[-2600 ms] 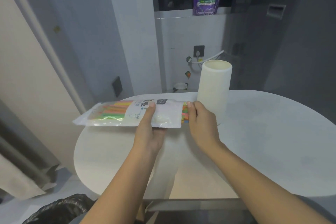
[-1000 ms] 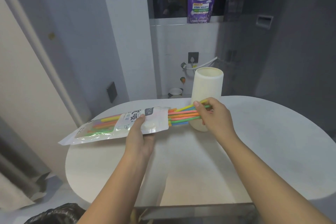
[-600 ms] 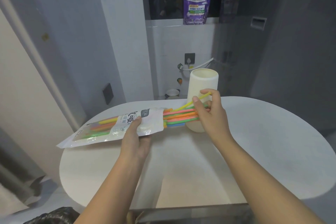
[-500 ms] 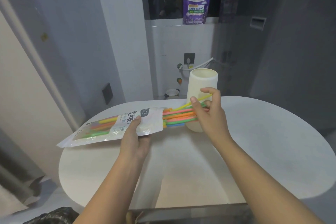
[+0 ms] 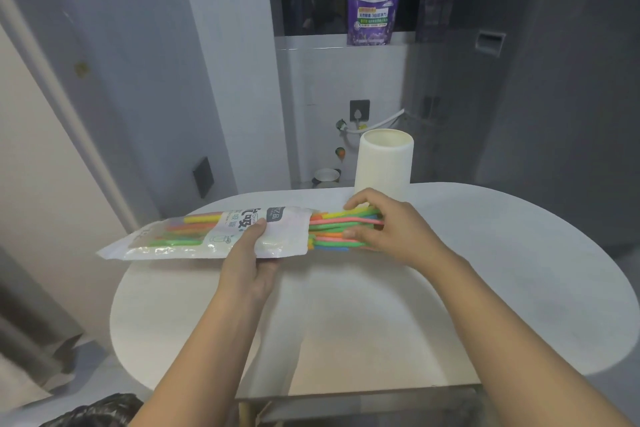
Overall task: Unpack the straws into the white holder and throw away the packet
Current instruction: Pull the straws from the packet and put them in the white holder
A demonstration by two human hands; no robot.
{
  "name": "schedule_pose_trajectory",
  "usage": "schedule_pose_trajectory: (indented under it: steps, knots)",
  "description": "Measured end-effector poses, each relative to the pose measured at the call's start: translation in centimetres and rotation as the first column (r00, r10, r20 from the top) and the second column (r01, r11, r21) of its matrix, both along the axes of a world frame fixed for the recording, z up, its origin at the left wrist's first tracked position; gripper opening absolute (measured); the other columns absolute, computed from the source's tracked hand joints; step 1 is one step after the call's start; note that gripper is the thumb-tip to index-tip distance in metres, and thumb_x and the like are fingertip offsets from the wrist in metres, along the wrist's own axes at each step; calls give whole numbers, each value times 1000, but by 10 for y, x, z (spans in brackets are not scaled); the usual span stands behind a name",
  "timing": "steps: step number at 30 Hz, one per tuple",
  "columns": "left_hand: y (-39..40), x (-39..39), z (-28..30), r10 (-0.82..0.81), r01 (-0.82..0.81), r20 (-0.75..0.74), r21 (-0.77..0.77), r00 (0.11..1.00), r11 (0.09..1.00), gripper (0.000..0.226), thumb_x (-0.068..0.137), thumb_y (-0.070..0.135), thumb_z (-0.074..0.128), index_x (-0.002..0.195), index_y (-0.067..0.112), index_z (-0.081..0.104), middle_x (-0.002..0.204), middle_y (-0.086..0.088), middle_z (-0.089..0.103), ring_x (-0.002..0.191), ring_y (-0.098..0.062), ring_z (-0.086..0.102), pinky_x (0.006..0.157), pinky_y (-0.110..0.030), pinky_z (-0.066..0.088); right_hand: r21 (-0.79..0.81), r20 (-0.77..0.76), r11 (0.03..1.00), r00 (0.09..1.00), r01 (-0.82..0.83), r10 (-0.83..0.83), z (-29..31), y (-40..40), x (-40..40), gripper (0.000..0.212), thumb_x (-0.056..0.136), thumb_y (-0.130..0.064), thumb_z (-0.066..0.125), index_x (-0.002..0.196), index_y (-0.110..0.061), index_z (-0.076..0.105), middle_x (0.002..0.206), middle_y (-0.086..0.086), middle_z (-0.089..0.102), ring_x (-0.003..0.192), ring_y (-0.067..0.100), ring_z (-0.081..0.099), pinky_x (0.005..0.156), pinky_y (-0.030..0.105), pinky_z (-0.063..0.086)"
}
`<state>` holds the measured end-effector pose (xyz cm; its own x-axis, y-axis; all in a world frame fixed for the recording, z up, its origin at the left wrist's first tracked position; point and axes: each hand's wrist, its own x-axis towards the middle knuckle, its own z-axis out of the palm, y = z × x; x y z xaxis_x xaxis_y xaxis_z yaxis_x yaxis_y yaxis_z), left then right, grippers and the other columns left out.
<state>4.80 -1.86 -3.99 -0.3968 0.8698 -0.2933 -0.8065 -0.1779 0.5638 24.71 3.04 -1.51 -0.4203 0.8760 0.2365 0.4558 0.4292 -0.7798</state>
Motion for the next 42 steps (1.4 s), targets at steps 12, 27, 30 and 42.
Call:
schedule_pose_trajectory:
  steps: [12, 27, 30, 42]
  knots:
    - [1, 1, -3, -35, 35, 25, -4, 999, 999, 16, 90, 1, 56, 102, 12, 57, 95, -6, 70, 88, -20, 67, 70, -41, 59, -208, -382, 978, 921, -7, -74, 8, -7, -4, 19, 78, -26, 73, 97, -24, 69, 93, 2, 70, 87, 21, 69, 75, 32, 58]
    - [1, -4, -2, -8, 10, 63, -30, 998, 1000, 13, 90, -1, 55, 97, 11, 56, 83, -5, 74, 91, -20, 66, 79, -39, 57, 75, -276, 969, 939, 236, -207, 19, 9, 29, 4, 84, -24, 67, 80, -22, 67, 76, -15, 62, 63, -6, 54, 61, 10, 41]
    - [1, -2, -2, 19, -16, 74, -46, 997, 999, 13, 90, 0, 56, 97, 11, 57, 91, -4, 70, 86, -17, 67, 74, -36, 58, -158, -460, 964, 848, 213, -263, 15, 9, 28, 12, 80, -28, 70, 86, -18, 68, 67, -9, 59, 51, 0, 50, 59, 19, 45]
    - [0, 7, -3, 7, -7, 38, 3, 999, 1000, 16, 89, 0, 56, 99, 13, 58, 80, -1, 75, 75, -14, 72, 59, -35, 61, -534, -692, 801, 685, -272, -229, 13, -6, -3, 56, 63, -48, 69, 107, -13, 68, 92, 3, 66, 85, 18, 68, 67, 30, 56]
